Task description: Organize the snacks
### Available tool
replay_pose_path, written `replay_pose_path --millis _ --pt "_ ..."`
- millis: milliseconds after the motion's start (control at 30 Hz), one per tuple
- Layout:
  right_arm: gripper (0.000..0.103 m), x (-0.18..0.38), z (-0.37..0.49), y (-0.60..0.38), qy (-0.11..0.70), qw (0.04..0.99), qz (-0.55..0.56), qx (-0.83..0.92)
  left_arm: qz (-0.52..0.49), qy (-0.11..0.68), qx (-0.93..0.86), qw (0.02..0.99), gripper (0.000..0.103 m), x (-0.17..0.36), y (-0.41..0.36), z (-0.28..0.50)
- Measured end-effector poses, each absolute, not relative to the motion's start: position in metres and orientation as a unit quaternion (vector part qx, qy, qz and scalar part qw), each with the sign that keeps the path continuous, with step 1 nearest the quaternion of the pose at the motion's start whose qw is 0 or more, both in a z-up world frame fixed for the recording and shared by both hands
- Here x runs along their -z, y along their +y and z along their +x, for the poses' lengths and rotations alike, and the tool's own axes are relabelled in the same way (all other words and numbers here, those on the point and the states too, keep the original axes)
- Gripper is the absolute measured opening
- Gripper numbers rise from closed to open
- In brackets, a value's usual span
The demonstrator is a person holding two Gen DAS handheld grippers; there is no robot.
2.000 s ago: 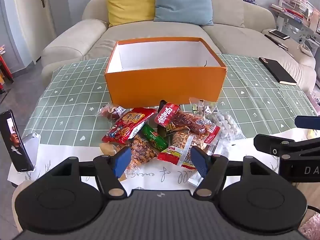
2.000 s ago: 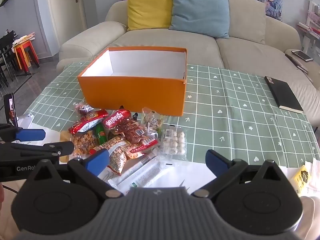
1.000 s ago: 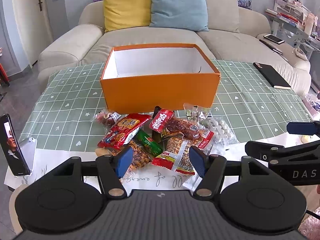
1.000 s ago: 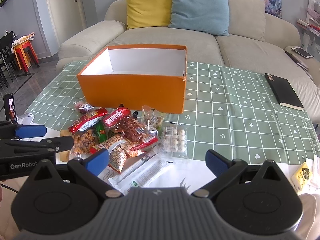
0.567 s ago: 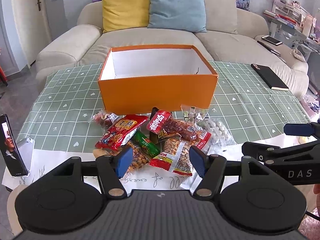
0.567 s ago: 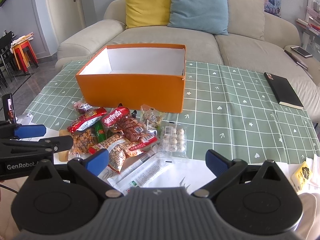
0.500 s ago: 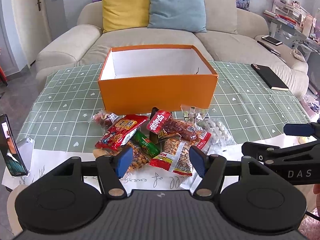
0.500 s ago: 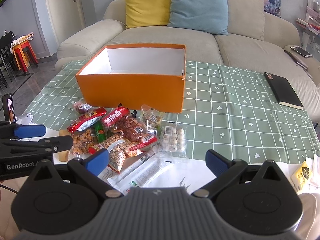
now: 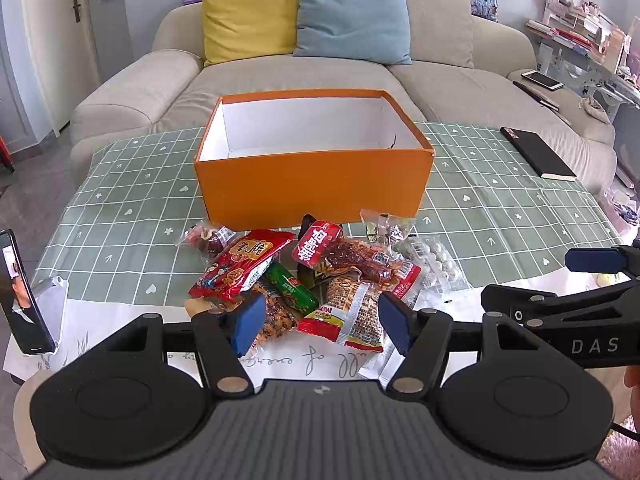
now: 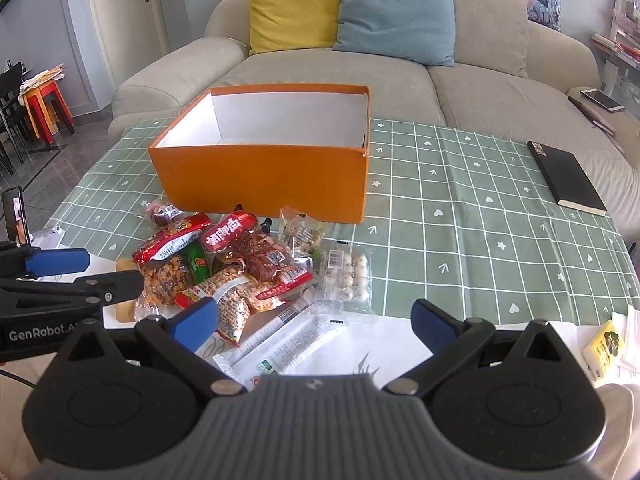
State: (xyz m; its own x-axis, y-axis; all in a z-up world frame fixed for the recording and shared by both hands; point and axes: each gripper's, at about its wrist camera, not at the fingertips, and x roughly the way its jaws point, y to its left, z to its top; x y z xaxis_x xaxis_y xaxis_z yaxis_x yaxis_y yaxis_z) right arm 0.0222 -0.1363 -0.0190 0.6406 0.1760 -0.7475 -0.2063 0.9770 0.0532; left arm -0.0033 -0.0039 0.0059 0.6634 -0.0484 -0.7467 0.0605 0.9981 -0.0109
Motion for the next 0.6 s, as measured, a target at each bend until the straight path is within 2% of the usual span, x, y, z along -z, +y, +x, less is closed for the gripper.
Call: replay_pose_path --millis 600 --pt "0.099 0.0195 0.0224 -0.1364 0.412 0.905 -0.018 -0.105 0.005 0.409 0.032 0.912 0.076 -0.0055 -0.0077 -0.0036"
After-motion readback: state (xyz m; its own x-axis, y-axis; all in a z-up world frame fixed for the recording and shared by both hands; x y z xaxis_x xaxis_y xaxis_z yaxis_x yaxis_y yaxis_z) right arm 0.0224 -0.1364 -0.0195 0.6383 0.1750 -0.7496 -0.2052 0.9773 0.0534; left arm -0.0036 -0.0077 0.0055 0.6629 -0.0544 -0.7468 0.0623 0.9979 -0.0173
